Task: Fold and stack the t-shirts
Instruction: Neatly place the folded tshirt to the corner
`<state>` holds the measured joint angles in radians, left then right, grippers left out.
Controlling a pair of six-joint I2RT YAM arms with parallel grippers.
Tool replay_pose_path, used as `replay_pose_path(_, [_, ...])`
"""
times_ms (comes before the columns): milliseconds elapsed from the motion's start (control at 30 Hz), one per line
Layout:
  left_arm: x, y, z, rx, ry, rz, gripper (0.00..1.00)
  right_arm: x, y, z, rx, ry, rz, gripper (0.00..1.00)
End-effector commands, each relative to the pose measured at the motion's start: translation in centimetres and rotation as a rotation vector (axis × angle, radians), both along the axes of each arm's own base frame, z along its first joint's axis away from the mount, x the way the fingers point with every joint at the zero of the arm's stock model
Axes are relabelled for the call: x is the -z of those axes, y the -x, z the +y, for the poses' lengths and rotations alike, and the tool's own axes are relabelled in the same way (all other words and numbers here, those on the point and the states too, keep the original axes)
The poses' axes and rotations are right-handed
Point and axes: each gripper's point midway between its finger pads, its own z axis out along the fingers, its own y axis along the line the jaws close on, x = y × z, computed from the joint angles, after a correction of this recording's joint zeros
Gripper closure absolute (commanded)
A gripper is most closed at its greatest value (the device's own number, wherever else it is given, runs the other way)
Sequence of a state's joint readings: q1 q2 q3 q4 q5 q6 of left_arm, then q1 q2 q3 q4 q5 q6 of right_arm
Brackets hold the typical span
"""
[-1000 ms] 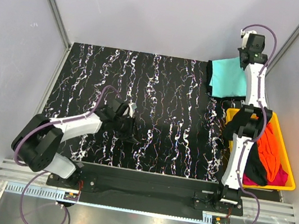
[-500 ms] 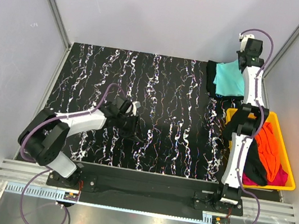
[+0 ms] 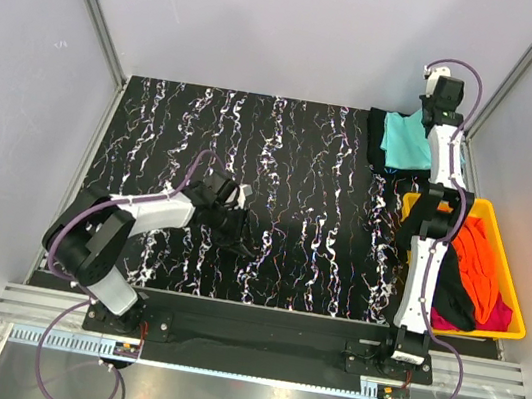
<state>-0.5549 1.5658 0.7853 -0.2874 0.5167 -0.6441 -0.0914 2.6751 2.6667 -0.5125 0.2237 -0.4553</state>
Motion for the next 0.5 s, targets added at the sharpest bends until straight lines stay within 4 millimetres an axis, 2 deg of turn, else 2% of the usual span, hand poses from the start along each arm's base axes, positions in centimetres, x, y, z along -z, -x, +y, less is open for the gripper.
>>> replay_pose_path(0, [-1.4, -1.0, -0.7, 0.032, 0.036, -0.038, 0.67, -3.4, -2.1, -1.3, -0.001, 0.037, -0.152, 1.00])
replay_pose_path(167, [-1.4, -1.4, -0.8, 0.041, 0.030, -0.033, 0.67, -3.5, -2.9, -2.1, 0.001, 0.058, -0.198, 1.00])
replay_pose_path(333, [-1.3, -1.5, -0.8, 0.048, 0.021, -0.030, 0.67, -2.5, -3.4, -2.8, -0.008, 0.058, -0.207, 1.00])
replay_pose_path(400, [-1.1, -1.5, -0.8, 0.049, 0.019, -0.027, 0.67, -2.3, -3.5, -3.0, 0.000, 0.055, -0.214, 0.92])
replay_pose_path(467, [-1.1, -1.5, -0.8, 0.050, 0.017, -0.023, 0.67, -2.7, -3.5, -3.1, 0.009, 0.048, -0.226, 0.91])
